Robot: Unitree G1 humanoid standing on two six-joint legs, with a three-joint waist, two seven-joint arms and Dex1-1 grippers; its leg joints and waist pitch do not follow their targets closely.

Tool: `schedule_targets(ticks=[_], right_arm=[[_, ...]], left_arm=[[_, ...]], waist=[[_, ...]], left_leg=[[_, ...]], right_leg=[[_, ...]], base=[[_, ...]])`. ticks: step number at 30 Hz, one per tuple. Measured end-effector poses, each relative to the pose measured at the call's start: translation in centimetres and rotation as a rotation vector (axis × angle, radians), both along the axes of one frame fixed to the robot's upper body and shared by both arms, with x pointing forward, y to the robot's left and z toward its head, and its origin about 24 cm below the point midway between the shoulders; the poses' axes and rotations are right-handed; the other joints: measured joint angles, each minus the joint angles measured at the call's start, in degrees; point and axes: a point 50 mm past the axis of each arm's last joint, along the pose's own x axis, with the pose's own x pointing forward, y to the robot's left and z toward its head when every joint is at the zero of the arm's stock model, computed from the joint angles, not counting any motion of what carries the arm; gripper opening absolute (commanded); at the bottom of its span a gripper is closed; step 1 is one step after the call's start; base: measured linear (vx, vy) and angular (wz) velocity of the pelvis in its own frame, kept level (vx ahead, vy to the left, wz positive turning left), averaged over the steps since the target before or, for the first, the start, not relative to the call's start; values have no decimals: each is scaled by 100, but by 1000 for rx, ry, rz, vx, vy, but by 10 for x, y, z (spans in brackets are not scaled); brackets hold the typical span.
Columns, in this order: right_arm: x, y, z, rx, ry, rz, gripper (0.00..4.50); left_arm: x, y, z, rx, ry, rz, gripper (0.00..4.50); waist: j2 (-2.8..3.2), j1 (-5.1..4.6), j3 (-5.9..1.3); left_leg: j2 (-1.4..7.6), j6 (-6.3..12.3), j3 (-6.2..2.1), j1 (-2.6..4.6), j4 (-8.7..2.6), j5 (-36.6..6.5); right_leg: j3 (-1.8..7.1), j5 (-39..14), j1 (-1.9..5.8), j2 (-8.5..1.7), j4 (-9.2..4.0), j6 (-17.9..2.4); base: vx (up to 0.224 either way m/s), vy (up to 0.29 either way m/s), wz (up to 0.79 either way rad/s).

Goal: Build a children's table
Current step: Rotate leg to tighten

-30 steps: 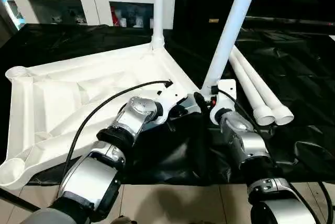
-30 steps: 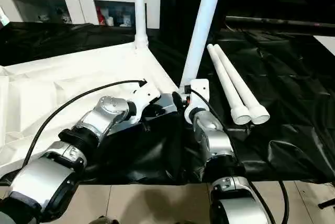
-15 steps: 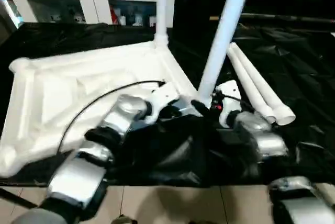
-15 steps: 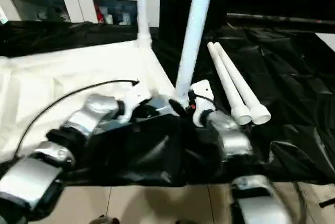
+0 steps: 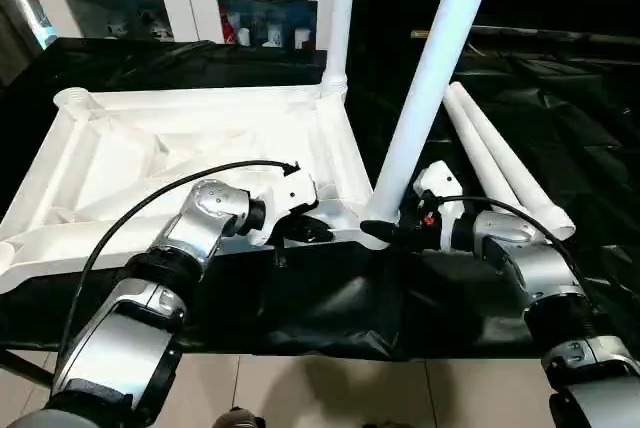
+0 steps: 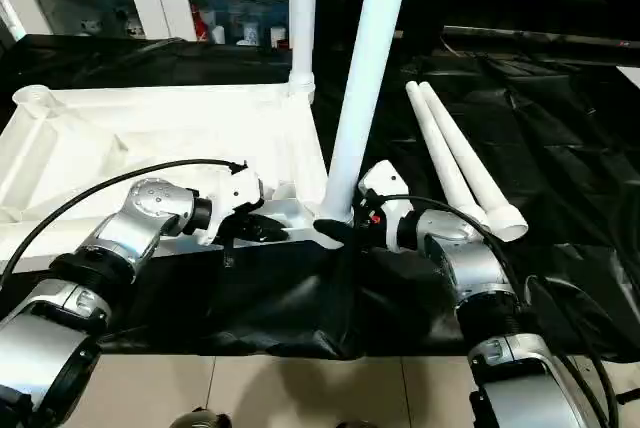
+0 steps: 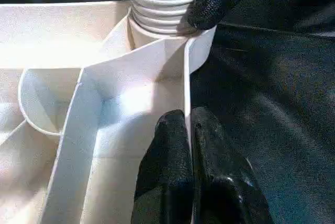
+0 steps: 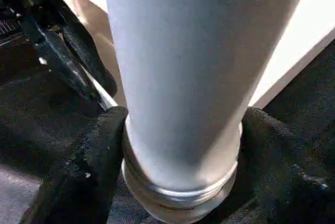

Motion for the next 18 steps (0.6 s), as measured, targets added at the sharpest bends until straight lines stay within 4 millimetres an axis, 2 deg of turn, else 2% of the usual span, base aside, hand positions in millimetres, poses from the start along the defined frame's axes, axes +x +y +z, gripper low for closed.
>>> schedule_targets(ticks=[6,10,13,18], right_arm=[[-1,0,-1,10,14,5,277],[-3,4,-5,28,8,-62,273],[4,12,-11,59,-3,-245,273],[15,26,-19,118,12,-652,272]], left_arm=[[-1,1,0,1,1,-2,0],[1,0,-2,1,-1,32,0],[7,-9,-3,-1,-15,108,0],[15,-42,-7,-9,-45,251,0]], waist=[[-2,5,2],[-4,-3,0],[-14,-55,4],[-15,-131,2]], left_leg=[[1,0,0,1,1,0],[0,0,1,10,10,0],[-1,-4,0,17,12,0],[-12,-6,0,28,10,0]], right_leg=[[0,-1,-1,0,2,1],[6,0,2,0,13,1],[8,2,3,-1,13,0],[19,-11,17,-4,8,22]], base=[[0,0,0],[0,0,0],[0,0,0],[0,0,0]])
